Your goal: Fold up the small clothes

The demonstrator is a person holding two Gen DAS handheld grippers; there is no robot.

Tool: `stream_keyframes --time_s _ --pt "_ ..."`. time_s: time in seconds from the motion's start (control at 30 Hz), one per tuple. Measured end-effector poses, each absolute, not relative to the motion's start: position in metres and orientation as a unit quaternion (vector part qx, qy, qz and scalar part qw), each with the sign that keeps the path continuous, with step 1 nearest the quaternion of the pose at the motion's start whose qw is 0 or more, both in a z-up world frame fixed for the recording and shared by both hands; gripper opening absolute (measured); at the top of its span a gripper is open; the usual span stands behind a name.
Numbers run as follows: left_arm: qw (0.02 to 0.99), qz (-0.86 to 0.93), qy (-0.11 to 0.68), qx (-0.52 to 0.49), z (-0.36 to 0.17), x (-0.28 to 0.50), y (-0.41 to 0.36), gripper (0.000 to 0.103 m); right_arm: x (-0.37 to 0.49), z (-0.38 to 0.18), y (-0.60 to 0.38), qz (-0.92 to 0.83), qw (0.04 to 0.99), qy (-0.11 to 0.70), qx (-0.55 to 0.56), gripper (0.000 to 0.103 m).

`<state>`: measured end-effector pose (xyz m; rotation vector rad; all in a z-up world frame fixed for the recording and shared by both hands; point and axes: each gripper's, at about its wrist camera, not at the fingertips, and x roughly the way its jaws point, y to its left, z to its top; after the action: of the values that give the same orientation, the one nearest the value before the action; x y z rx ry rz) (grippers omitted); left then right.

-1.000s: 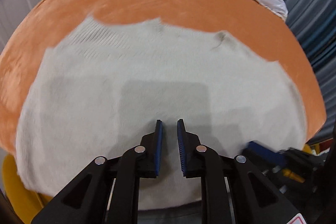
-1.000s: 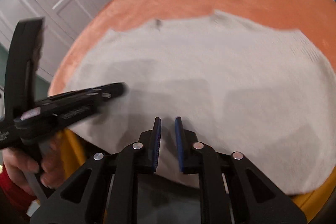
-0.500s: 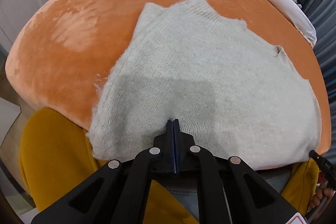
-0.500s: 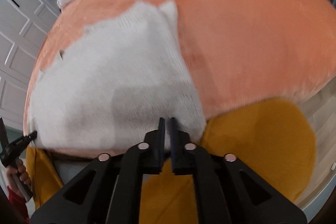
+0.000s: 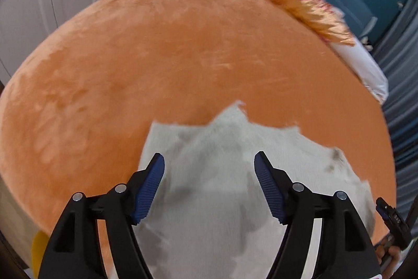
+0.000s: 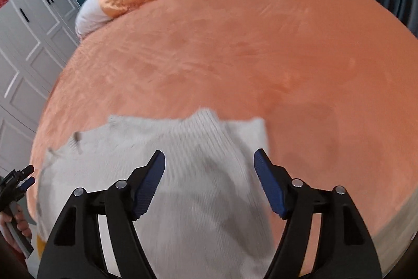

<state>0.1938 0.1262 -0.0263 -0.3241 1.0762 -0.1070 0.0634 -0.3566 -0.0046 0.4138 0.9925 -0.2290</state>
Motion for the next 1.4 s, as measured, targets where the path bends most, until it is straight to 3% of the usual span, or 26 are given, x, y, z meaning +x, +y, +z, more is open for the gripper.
stream_keyframes --time_s 0.07,0.1,0.13,0.17,0.2,0.33,0.43,0.57,0.63,0.7,0.87,0.97,1.17,1.4 --pt "0.829 -0.044 0.534 -0.159 -0.042 0.213 0.123 0.069 0.08 -0.021 -0.356 -0.116 0.841 0.492 0.192 0.063" --pt "0.82 -0.052 0.543 -0.172 -0.051 0.222 0.12 0.062 0.086 -0.029 -0.354 -0.113 0.834 0.503 0.197 0.042" --pt "0.817 -0.06 0.545 -0.177 -0.054 0.224 0.117 0.04 0.09 -0.033 -0.35 -0.111 0.828 0.512 0.2 0.03" --pt "0.817 -0.066 0.546 -0.171 -0.055 0.225 0.112 0.023 0.093 -0.03 -0.344 -0.105 0.83 0.511 0.197 0.007" --pt "0.821 -0.084 0.542 -0.156 -0.051 0.225 0.105 0.008 0.092 -0.022 -0.339 -0.09 0.84 0.499 0.193 0.007" --pt "0.853 -0.067 0.507 -0.105 -0.029 0.217 0.105 0.007 0.081 0.026 -0.329 -0.078 0.886 0.429 0.155 0.006" --pt "0.844 -0.024 0.52 -0.127 -0.045 0.224 0.145 0.007 0.063 0.006 -0.399 -0.146 0.858 0.431 0.237 0.006" --pt "0.846 -0.009 0.528 -0.077 -0.069 0.226 0.135 0.008 0.067 -0.05 -0.401 -0.161 0.827 0.497 0.207 0.006" --pt "0.843 -0.007 0.532 -0.075 -0.066 0.231 0.128 0.009 0.07 -0.046 -0.39 -0.171 0.836 0.49 0.18 0.009" --pt "0.842 -0.015 0.532 -0.085 -0.058 0.234 0.124 0.016 0.073 -0.03 -0.386 -0.158 0.839 0.475 0.212 0.026" --pt "0.877 -0.029 0.476 -0.056 0.0 0.205 0.097 0.024 0.047 0.032 -0.351 -0.118 0.878 0.419 0.202 0.027" --pt "0.88 -0.083 0.464 -0.06 0.015 0.175 0.068 0.03 0.043 0.033 -0.291 -0.022 0.877 0.445 0.181 0.026" --pt "0.824 -0.148 0.547 -0.01 -0.039 0.124 -0.003 0.03 0.031 -0.035 -0.184 0.079 0.827 0.545 0.117 0.023" --pt "0.83 -0.127 0.543 0.02 -0.043 0.096 -0.001 0.031 0.016 0.0 -0.193 0.07 0.84 0.523 0.125 0.026"
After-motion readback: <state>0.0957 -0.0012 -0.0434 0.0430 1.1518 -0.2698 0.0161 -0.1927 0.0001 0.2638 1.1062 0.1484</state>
